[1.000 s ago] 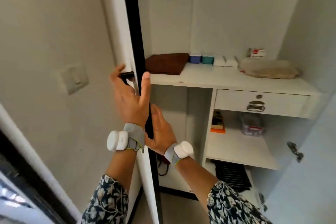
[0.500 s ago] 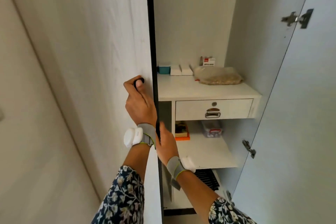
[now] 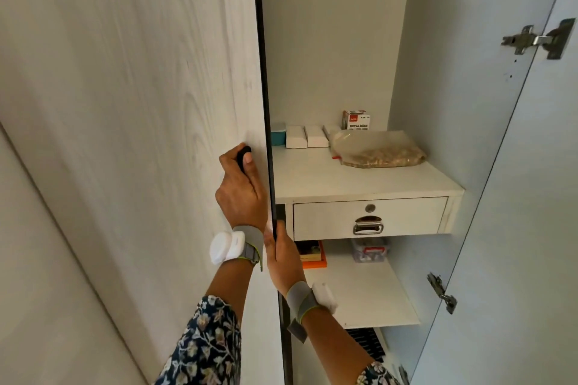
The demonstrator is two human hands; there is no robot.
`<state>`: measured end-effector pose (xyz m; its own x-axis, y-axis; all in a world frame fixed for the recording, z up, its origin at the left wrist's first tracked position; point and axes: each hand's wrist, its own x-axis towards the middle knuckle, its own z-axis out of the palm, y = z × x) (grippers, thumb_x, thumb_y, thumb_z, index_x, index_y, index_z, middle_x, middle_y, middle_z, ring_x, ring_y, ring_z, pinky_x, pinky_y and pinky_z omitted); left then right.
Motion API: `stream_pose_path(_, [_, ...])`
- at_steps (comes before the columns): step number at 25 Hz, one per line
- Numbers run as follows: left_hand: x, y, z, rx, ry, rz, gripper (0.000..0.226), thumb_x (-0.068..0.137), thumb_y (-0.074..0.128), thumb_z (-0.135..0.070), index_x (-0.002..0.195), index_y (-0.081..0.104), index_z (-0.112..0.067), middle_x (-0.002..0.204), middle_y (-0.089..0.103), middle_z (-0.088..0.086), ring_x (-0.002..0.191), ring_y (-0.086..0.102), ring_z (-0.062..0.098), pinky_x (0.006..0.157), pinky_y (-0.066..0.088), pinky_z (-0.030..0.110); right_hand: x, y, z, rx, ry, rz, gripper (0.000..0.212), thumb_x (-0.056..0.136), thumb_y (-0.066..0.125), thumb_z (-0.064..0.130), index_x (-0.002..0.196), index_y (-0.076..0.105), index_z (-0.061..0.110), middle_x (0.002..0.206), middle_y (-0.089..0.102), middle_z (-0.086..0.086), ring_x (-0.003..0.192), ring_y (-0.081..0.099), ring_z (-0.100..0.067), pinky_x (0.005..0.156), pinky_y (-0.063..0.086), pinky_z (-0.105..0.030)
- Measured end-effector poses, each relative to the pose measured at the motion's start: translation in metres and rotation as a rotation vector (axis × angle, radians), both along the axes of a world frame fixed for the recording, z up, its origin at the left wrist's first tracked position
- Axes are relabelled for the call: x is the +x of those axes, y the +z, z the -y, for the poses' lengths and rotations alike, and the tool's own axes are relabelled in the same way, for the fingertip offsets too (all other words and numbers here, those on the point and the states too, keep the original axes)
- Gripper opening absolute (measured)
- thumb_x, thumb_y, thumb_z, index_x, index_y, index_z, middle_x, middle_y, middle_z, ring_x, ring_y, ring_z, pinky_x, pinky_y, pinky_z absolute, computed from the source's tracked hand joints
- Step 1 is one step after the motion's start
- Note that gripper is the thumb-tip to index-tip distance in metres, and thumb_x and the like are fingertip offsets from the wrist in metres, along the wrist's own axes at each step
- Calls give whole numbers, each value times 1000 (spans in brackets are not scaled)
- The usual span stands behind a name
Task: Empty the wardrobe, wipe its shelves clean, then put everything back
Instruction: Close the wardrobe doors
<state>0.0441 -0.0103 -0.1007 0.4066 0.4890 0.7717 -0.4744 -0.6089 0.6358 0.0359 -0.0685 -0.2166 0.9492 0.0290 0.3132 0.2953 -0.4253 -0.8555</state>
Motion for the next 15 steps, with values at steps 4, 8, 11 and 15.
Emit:
stream_pose_path(4, [31,2,9,9,35,-9,41,98,29,-37,115,53,-9,74,64,1,56,54,15,53,36,20,30,-1,5,66,-7,11,34,100,34,30,118,45,3,84,56,-9,69,50,-16,52,32,-9])
stream_pose_path(8, [61,2,17,13,36,3,42,99,29,-39,115,54,-9,74,66,4,57,60,21,53,43,24,62,-1,9,104,-3,32,34,100,34,31,111,46,0,78,57,-17,62,51,-26,54,34,-29])
stream_pose_path(11, [80,3,19,29,51,29,51,99,23,-46,114,55,-9,73,66,4,55,59,18,51,38,21,83,-1,10,111,-10,23,43,96,29,37,111,46,1,76,53,-9,62,49,-21,53,34,-27])
stream_pose_path(15, [99,4,21,55,60,42,54,98,20,-46,114,56,-9,77,68,3,57,62,19,53,34,20,101,1,10,173,9,0,32,101,33,28,115,46,2,87,56,-6,77,54,-21,65,37,-25])
